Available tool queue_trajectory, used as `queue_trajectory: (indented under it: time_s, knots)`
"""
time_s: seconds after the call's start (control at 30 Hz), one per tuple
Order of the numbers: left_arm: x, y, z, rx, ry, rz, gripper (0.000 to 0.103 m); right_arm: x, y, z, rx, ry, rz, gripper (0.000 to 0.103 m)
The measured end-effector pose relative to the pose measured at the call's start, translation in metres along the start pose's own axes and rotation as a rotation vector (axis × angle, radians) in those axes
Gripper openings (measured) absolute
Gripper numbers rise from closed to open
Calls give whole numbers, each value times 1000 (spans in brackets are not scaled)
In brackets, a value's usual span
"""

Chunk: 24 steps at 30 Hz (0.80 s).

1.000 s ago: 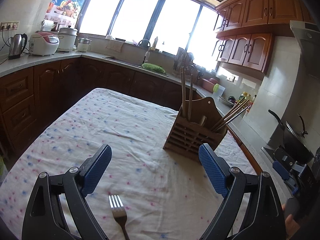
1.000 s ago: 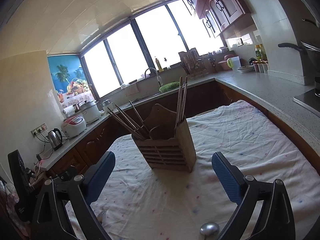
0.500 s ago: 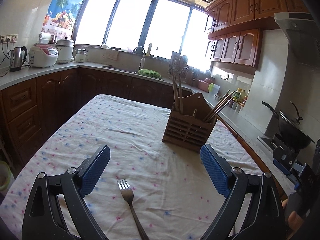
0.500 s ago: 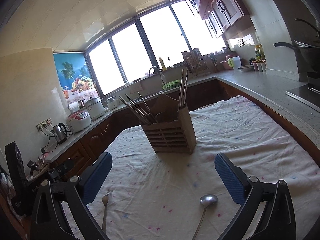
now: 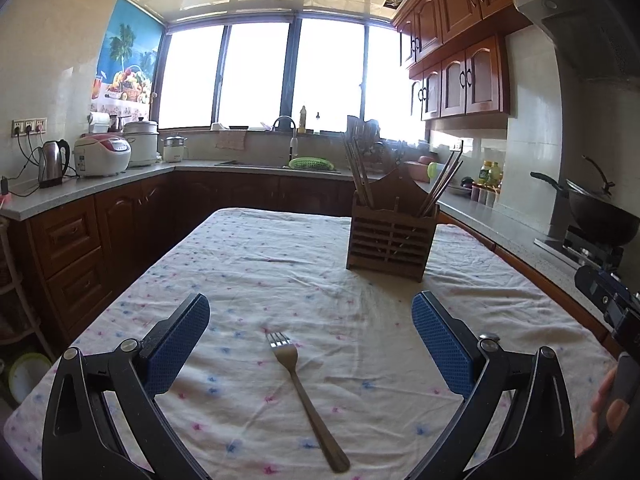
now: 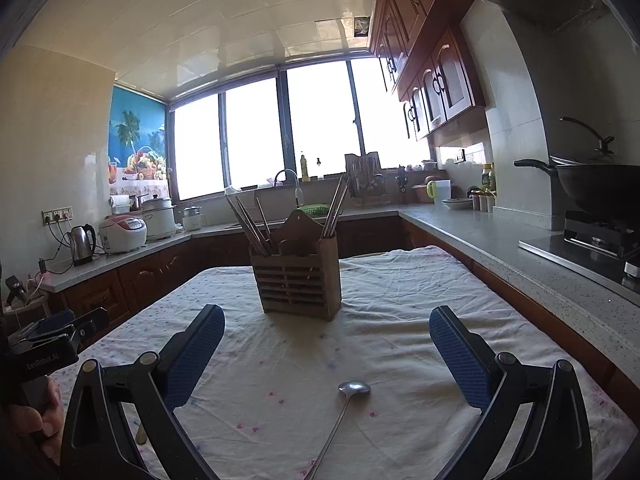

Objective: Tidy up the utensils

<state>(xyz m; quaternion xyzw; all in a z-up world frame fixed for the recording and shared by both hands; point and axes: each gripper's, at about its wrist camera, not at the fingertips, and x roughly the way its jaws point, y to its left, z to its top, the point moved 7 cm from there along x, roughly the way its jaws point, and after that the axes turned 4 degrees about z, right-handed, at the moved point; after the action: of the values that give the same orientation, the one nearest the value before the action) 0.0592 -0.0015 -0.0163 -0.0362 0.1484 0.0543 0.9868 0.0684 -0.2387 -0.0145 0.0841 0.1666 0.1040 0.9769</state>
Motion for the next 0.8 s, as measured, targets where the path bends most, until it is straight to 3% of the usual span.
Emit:
queue_trajectory:
  time_s: [0.23, 0.8]
  knots:
    - [-4, 3, -14, 25, -8, 52, 103, -3, -5, -11, 2, 14, -4, 103]
    - [-8, -2, -21, 39, 12, 46, 103, -4, 6, -26, -9, 65, 34, 103]
